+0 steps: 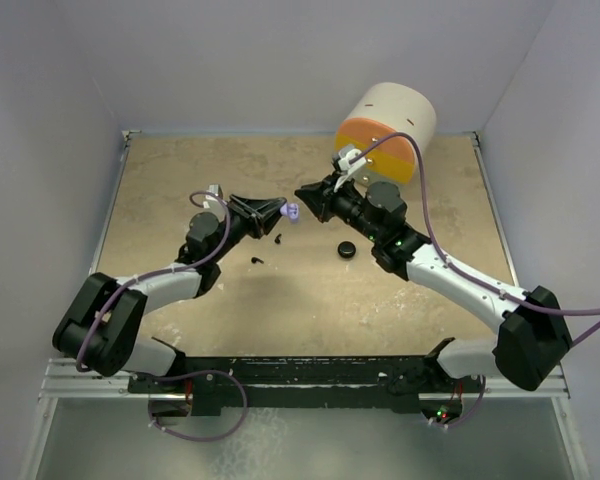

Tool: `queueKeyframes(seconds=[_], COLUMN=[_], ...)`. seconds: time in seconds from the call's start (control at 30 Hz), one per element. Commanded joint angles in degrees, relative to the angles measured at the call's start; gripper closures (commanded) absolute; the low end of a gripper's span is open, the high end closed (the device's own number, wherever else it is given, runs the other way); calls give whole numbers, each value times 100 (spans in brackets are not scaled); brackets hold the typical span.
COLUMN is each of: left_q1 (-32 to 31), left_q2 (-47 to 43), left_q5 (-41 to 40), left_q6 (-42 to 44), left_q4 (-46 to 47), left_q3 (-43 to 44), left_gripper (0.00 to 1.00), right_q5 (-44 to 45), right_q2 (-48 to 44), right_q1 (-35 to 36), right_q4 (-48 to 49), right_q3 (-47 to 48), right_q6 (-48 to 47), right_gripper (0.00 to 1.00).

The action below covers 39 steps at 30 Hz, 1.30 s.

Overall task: Insert the wireless bluetooth earbuds into the charging case
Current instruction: Place the earbud in the charging case.

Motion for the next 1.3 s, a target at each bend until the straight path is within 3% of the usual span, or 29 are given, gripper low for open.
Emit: queueKeyframes(seconds=[0.0, 0.27, 1.27], left_q1=[-95, -165, -278], left_q2=[193, 404, 190], left_q5=[-201, -302, -96], left_q6=[-536, -839, -673], left_q4=[831, 1181, 1225], left_q3=[224, 239, 311], left_gripper=[100, 100, 100], right_q5=[-161, -163, -97], right_q2=[-126, -67, -55], right_q1=[67, 145, 176], right_q4=[423, 439, 472], right_q3=[76, 79, -82], right_q6=[-106, -119, -215], right_gripper=[100, 100, 100])
